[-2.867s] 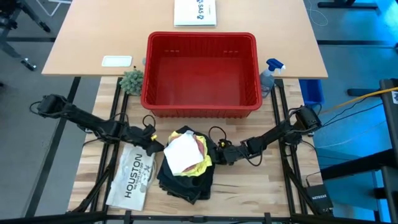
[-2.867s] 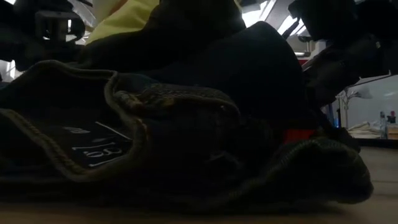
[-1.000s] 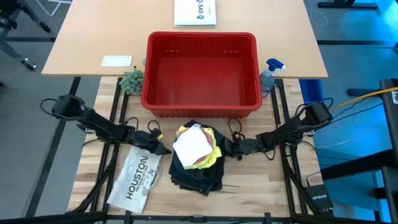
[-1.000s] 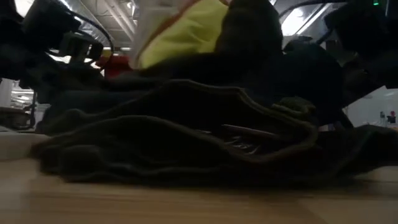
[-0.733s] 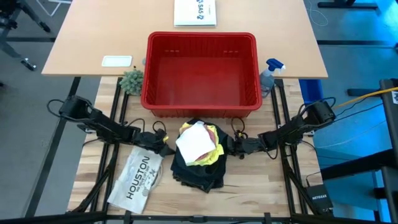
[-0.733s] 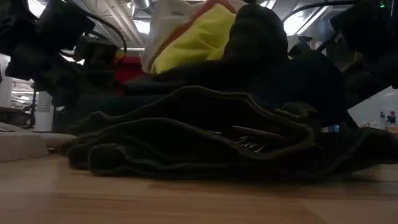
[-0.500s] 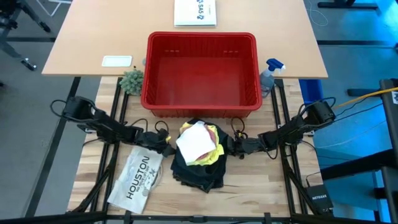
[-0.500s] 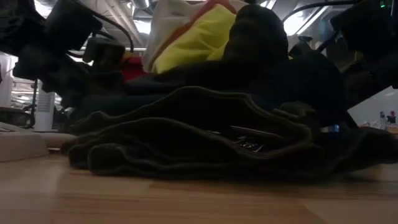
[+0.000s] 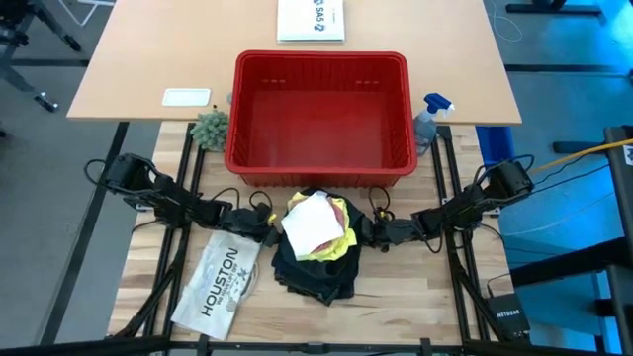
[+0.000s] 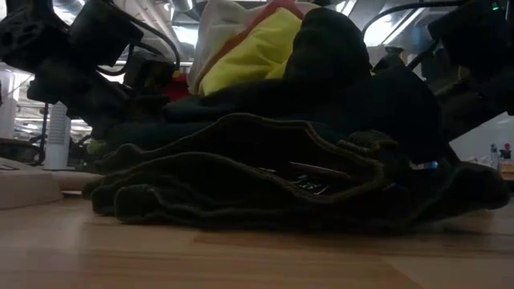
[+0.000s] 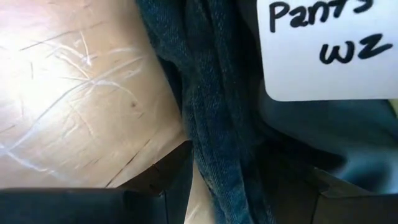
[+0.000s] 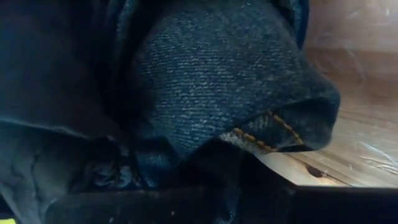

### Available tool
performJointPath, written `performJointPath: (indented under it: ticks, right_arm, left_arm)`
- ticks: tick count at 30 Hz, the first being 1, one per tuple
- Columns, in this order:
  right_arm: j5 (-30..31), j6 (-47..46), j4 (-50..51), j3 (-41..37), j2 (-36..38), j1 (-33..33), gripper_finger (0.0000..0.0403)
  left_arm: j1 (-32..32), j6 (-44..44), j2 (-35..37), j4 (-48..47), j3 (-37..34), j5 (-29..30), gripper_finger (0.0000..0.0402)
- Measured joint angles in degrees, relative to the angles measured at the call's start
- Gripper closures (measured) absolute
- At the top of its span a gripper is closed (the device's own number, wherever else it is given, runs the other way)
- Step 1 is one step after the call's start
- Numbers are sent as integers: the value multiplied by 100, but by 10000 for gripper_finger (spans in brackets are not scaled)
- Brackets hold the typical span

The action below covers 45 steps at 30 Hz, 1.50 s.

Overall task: Fold laundry
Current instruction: Put the stacked clothes into the red bin

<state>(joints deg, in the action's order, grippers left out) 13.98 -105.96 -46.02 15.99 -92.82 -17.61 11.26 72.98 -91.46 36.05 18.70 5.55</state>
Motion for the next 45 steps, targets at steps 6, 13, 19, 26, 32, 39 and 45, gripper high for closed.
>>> performJointPath:
  ticks: [6,13,19,26,32,39,45]
  right_arm:
    - [-101,123,-69,2,0,4,388]
    - [-126,155,-140,-2,0,4,387]
    - [-113,215,-265,-13,0,0,387]
    - [-257,356,-346,-13,0,7,386]
    - [-407,862,-1102,-31,-35,8,392]
    - [-454,1164,-1765,-13,-1,7,392]
    - [-451,1232,-1814,-9,209,7,392]
  left_arm:
    - [-139,168,-19,-68,80,-176,233]
    - [-362,567,-435,-133,611,-1165,233]
    - [-336,458,-853,-186,1131,-1441,233]
    - [-334,636,-892,-378,1223,-1365,240]
    - [-327,314,-887,-285,1217,-1162,375]
    - [-299,0,-509,-672,1377,-750,394]
    - [-250,-161,125,-2088,1769,-517,394]
